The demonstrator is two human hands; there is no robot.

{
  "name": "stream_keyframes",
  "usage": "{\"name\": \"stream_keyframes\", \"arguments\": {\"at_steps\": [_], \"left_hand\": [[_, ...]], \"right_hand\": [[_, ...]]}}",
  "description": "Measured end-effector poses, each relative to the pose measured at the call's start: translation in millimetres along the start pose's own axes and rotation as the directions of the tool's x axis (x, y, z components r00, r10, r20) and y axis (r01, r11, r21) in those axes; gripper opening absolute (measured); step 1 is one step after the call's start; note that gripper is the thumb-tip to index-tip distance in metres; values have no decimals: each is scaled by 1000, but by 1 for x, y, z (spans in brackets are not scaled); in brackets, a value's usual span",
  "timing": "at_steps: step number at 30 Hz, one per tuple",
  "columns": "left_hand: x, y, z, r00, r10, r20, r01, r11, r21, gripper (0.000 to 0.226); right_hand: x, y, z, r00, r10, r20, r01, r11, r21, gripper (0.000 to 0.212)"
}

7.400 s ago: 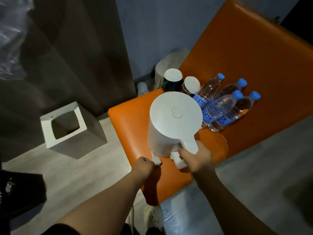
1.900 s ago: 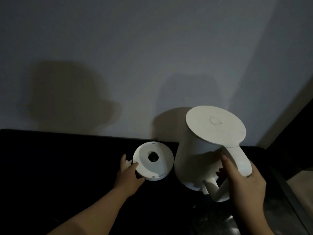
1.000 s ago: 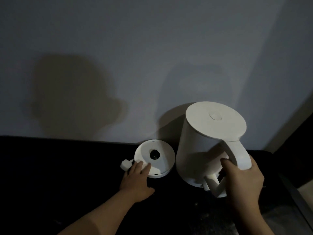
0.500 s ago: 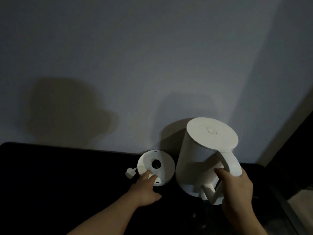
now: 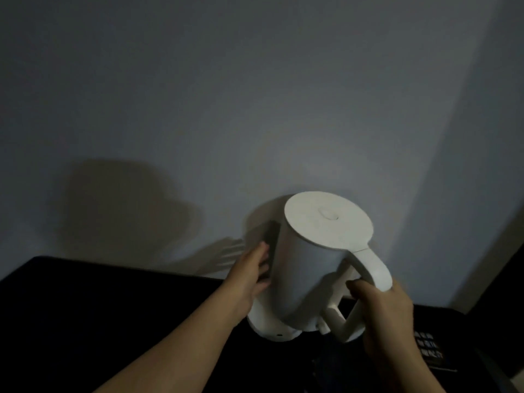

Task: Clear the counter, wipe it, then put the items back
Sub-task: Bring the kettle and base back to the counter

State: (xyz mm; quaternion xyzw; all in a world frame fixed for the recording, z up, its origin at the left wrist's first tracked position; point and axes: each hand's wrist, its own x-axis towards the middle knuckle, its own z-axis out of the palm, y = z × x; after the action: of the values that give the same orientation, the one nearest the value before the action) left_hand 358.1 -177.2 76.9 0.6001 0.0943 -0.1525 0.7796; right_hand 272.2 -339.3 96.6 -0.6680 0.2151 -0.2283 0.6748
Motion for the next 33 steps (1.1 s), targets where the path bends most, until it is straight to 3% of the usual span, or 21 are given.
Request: {"name": "stream_keyframes", "arguments": {"at_steps": [7, 11, 23, 28, 30, 33], "left_hand": [[11, -3, -14, 998, -16, 63, 13, 999, 52, 53], [16, -3, -19, 996, 8, 89, -12, 999, 48, 47], [25, -11, -28, 998, 49, -49, -45, 995, 84, 41], [20, -15, -34, 998, 0, -57, 8, 991, 132, 62], [22, -10, -30, 997, -1, -81, 14, 987, 163, 65], [24, -4, -21, 998, -26, -58, 33, 991, 126, 56]], "right_hand": [[5, 21, 32, 991, 73, 110, -68, 997, -42, 21], [13, 22, 37, 986, 74, 148, -63, 995, -75, 19], [13, 25, 36, 931, 114, 346, -43, 977, -208, 20], [33, 22, 25, 897, 119, 425, -5, 966, -259, 19], [36, 26, 23, 912, 89, 400, 20, 965, -261, 20], [35, 39, 28, 976, -11, 218, 81, 945, -315, 23]]}}
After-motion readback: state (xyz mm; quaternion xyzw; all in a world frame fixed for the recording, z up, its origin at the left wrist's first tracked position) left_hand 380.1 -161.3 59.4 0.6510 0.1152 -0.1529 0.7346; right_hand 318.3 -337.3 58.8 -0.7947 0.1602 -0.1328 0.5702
